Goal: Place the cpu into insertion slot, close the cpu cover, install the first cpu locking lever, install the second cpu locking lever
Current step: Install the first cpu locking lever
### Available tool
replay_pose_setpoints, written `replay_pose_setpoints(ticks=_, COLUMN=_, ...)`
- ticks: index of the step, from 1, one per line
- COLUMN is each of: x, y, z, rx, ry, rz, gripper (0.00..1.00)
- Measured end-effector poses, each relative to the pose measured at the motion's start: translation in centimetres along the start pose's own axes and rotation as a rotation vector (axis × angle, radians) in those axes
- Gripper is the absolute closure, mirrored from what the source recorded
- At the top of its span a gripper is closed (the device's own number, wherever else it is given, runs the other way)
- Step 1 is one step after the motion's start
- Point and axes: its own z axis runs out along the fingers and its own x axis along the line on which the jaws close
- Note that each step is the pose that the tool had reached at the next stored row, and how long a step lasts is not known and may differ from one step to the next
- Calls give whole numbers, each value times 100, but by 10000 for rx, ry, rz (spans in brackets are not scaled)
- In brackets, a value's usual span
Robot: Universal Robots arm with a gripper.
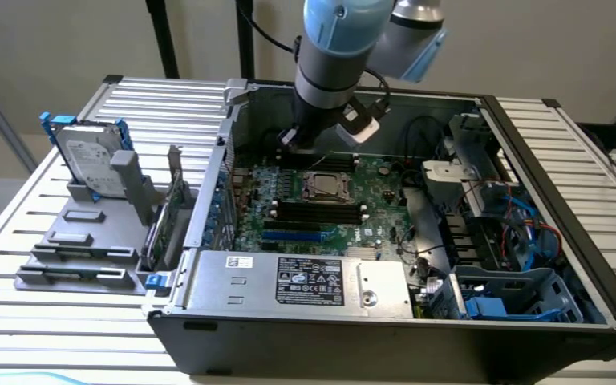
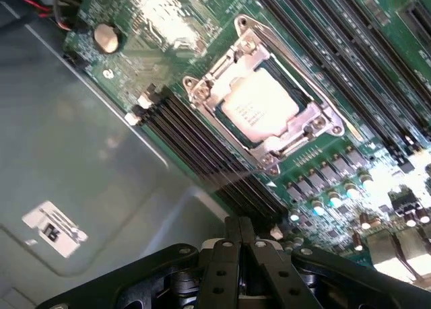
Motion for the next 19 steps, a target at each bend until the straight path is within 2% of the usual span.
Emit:
replay_pose_setpoints(ticks=2, x=47, y=49, z=-1, rx=-1, ry=3, rz=4, gripper=89)
replay_pose_setpoints(ticks=4, x=50, y=70, z=16, rx=0, ry=2, rz=4, gripper=89)
replay_pose_setpoints(ticks=12, x=32, y=94, z=65, rx=5, ry=-8, rz=4, gripper=89)
replay_pose_setpoints(ticks=14, x=25, y=102, z=83, rx=-56, ry=-69, rz=10, gripper=89)
replay_pose_setpoints(ticks=16, x=17, y=110, z=106, rx=-93, ry=-107, rz=10, gripper=89)
replay_pose_setpoints(ticks=19, x=2, y=118, z=139, rx=-112, ry=-148, rz=-19, gripper=89)
